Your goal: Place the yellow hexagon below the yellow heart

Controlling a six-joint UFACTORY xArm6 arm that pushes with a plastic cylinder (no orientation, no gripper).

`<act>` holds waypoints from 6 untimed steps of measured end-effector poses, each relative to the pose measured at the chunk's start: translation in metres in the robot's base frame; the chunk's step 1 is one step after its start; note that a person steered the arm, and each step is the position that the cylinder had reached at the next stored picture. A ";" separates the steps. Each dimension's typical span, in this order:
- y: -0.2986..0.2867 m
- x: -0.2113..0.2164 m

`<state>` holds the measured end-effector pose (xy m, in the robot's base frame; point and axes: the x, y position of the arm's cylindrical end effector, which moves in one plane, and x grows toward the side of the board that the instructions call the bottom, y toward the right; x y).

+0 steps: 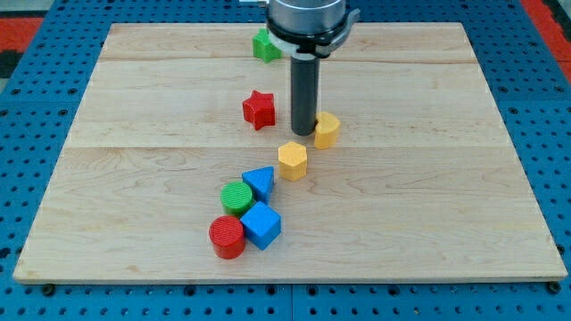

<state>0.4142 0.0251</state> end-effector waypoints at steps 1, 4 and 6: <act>-0.016 0.003; -0.073 0.056; -0.023 0.057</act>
